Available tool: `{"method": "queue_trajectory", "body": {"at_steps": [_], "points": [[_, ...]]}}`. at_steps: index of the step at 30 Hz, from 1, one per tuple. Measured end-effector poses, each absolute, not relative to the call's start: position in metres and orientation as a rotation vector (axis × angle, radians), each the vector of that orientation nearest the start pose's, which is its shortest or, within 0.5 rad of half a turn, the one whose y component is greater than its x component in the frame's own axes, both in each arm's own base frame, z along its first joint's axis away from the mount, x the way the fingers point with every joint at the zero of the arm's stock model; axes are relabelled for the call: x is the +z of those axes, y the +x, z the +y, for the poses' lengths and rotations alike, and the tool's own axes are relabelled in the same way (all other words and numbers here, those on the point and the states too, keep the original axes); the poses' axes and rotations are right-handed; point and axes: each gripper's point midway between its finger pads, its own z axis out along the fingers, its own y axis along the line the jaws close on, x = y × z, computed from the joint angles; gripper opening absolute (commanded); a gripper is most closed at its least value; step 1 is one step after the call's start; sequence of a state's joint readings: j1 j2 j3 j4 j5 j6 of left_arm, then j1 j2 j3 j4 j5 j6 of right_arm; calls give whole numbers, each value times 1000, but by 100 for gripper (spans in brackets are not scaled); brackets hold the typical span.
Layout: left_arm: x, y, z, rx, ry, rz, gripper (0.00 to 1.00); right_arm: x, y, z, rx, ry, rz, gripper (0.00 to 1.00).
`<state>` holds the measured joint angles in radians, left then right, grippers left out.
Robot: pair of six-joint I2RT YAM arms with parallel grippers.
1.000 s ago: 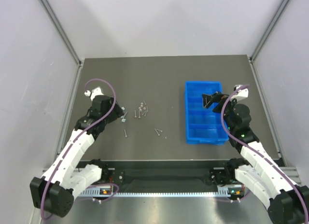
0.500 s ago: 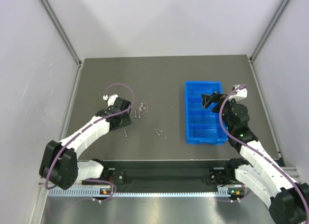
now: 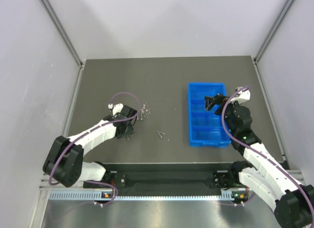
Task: Sort the screws and nuts into containers
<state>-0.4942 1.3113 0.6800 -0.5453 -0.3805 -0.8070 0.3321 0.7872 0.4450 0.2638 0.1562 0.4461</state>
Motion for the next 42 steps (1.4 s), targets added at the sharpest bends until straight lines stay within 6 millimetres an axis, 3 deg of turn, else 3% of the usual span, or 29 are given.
{"method": "queue_trajectory", "body": {"at_steps": [16, 18, 20, 23, 31, 35, 42], "points": [[18, 239, -91, 97, -506, 2566, 31, 217, 316, 98, 456, 220, 1655, 100], [18, 239, -92, 92, -508, 2562, 24, 217, 317, 98, 456, 220, 1657, 100], [17, 241, -94, 82, -513, 2555, 9, 216, 317, 98, 455, 220, 1658, 100], [17, 243, -95, 87, -509, 2545, 0, 216, 317, 98, 454, 220, 1661, 100], [21, 239, -103, 105, -470, 2544, 0, 215, 317, 95, 439, 234, 1659, 100], [51, 247, -137, 45, -370, 2507, 0, 211, 318, 89, 406, 261, 1669, 100], [155, 300, -252, -269, -208, 2280, 0, 204, 318, 76, 343, 316, 1685, 100]]}}
